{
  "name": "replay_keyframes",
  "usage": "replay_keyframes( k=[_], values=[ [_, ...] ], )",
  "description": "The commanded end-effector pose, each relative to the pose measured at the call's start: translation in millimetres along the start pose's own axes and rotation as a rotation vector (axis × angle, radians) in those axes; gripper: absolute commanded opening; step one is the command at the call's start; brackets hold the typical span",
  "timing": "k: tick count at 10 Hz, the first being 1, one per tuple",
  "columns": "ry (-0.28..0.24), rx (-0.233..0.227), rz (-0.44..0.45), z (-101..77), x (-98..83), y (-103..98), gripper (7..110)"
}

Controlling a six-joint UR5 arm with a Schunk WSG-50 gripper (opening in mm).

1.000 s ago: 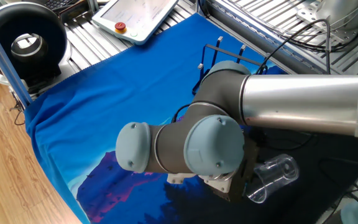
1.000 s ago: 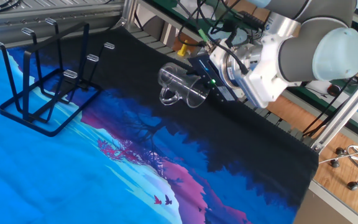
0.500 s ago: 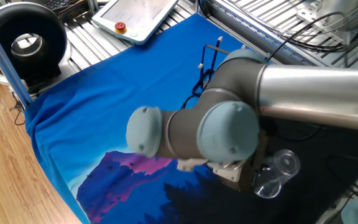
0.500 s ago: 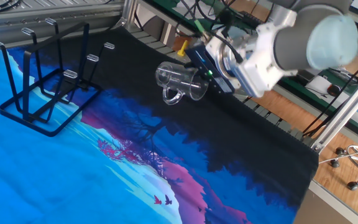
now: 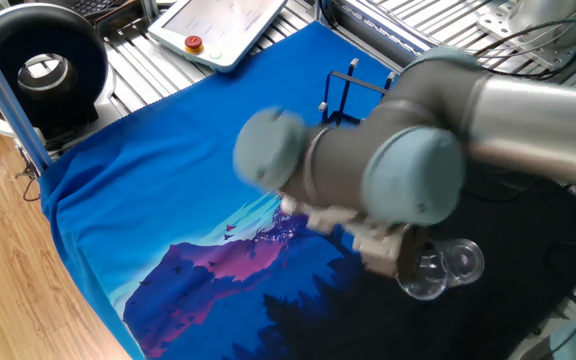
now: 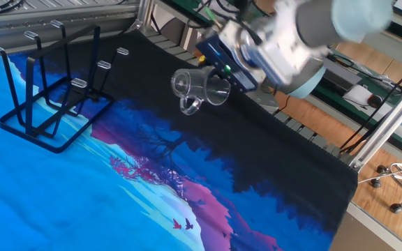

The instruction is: Take the cup off the cup rack

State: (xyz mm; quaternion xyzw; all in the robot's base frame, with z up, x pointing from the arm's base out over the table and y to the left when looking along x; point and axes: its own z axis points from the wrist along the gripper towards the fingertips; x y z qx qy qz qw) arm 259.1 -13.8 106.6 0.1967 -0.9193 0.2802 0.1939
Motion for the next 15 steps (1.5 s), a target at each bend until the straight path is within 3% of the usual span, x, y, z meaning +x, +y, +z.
replay_keyframes(
  k=[1, 5, 7, 8, 10, 11, 12, 13, 15],
  values=[
    [-0.038, -0.026, -0.047, 9.6, 5.3, -30, 44],
    [-0.026, 0.004, -0.064, 28.0, 23.6, -57, 44],
    [-0.033, -0.013, -0.091, 30.2, 35.5, -70, 44],
    [-0.017, -0.046, -0.108, 31.1, 49.1, -68, 44],
    [0.004, -0.113, -0.129, 40.6, 67.1, -54, 44],
    [0.006, -0.180, -0.146, 47.1, 71.0, -33, 44],
    [0.001, -0.217, -0.149, 54.1, 71.1, -15, 44],
    [-0.004, -0.240, -0.139, 58.3, 71.2, -2, 44],
    [-0.006, -0.277, -0.147, 48.9, 76.1, 14, 44]
  ],
)
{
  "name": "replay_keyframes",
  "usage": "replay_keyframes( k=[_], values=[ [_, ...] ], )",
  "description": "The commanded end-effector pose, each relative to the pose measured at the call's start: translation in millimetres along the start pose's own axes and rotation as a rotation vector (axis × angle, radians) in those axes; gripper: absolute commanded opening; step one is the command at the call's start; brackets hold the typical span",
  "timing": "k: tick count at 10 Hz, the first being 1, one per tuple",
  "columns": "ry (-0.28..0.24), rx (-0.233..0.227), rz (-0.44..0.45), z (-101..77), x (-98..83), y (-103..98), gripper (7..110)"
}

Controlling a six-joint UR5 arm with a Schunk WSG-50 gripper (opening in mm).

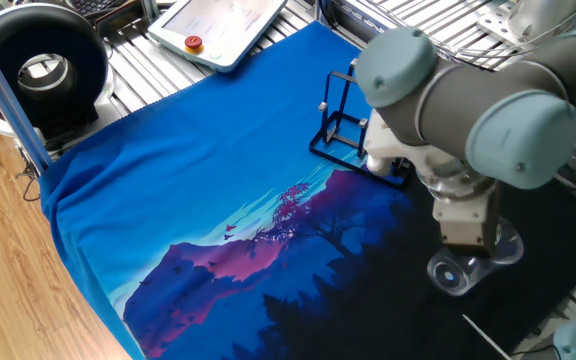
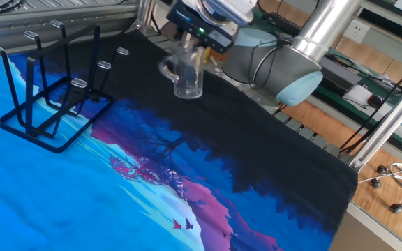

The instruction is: Take the cup off the cup rack

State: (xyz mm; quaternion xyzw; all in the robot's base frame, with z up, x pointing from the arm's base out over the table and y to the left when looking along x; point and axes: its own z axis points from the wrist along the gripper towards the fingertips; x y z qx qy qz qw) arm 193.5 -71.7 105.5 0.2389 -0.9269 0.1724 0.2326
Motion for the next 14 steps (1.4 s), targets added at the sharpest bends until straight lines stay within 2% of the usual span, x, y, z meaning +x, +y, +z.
replay_keyframes(
  k=[1, 5, 7, 9, 10, 12, 13, 14],
  values=[
    [-0.015, -0.087, -0.013, -1.9, 2.6, 32, 44],
    [-0.020, -0.090, -0.004, -24.5, -5.0, 31, 44],
    [-0.029, -0.074, 0.020, -36.1, -24.2, 23, 44],
    [-0.054, -0.082, 0.028, -31.2, -50.0, 17, 44],
    [-0.060, -0.082, 0.034, -34.7, -53.9, 14, 44],
    [-0.106, -0.115, 0.024, -61.7, -66.4, 11, 44],
    [-0.127, -0.123, 0.014, -82.2, -67.9, 9, 44],
    [-0.136, -0.114, 0.017, -92.3, -64.4, 9, 44]
  ],
)
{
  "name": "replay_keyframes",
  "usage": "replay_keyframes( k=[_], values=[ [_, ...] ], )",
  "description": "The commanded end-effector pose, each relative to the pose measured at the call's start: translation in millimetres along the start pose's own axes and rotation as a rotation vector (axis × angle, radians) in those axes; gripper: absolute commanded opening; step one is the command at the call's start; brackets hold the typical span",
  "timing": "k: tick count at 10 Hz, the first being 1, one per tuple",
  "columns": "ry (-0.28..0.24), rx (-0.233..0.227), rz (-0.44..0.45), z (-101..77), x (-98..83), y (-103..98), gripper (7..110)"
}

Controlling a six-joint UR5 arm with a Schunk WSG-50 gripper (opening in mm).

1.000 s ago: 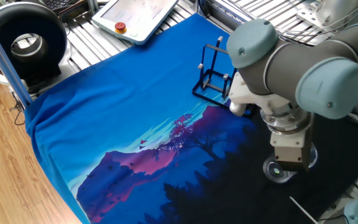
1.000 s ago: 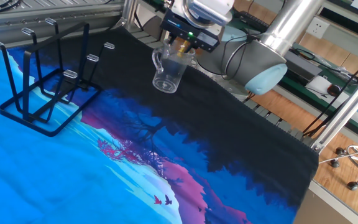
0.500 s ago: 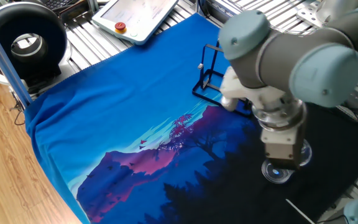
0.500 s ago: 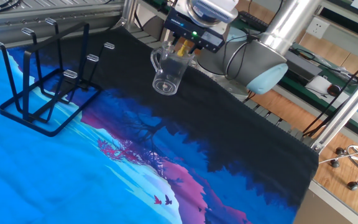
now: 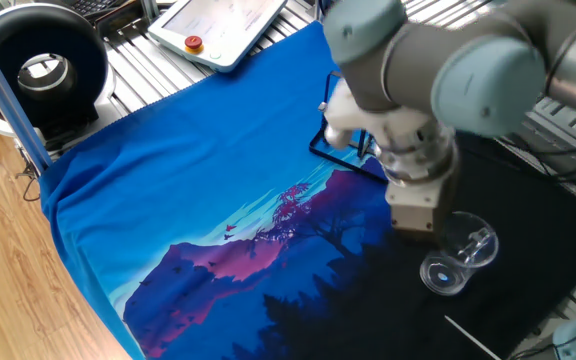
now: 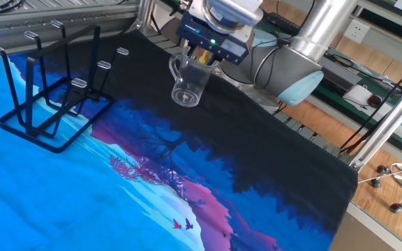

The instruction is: Take the cup off the cup rack

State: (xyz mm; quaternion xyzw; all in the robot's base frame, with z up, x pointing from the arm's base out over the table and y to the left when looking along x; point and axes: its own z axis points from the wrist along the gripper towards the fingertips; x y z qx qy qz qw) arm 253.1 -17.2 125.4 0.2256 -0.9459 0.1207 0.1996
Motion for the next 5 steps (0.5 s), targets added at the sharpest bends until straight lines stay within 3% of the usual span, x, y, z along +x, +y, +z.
replay_keyframes(
  k=[1, 2, 3, 4, 5],
  values=[
    [-0.034, -0.018, 0.004, -33.7, -2.0, 6, 44],
    [0.008, -0.037, -0.001, -34.8, 16.0, 13, 44],
    [0.000, -0.020, 0.008, -36.0, 20.2, 10, 44],
    [-0.084, -0.063, 0.041, -42.4, -3.1, 22, 44],
    [-0.200, -0.112, 0.076, -55.4, -42.6, 39, 22]
  ],
)
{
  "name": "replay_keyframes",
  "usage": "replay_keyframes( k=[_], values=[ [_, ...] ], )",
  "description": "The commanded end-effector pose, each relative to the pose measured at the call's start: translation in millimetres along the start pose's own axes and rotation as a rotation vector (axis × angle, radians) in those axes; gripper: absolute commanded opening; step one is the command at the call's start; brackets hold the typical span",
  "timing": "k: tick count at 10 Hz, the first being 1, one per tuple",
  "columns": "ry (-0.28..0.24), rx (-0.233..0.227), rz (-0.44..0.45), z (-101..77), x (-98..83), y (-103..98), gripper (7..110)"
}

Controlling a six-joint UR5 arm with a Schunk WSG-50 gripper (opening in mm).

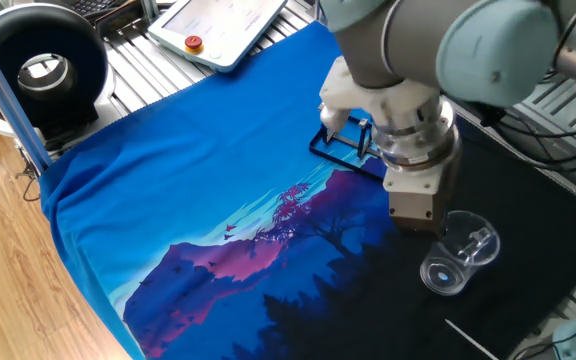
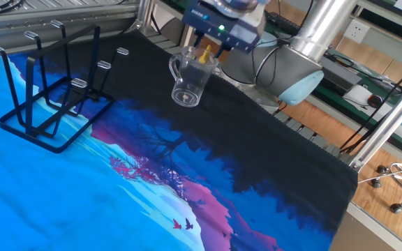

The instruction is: Take the cup off the cup rack

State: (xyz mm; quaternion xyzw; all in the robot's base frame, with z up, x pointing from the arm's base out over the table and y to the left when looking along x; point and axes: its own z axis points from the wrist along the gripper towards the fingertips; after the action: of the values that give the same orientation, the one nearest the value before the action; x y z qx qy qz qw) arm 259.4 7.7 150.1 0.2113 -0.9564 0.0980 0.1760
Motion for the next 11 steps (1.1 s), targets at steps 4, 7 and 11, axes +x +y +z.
replay_keyframes(
  k=[4, 7, 11],
  values=[
    [-0.351, -0.172, 0.141, -42.2, -161.3, 87, 22],
    [-0.420, -0.231, 0.118, -33.4, -207.8, 90, 7],
    [-0.447, -0.151, 0.235, -35.7, -211.0, 53, 7]
  ],
)
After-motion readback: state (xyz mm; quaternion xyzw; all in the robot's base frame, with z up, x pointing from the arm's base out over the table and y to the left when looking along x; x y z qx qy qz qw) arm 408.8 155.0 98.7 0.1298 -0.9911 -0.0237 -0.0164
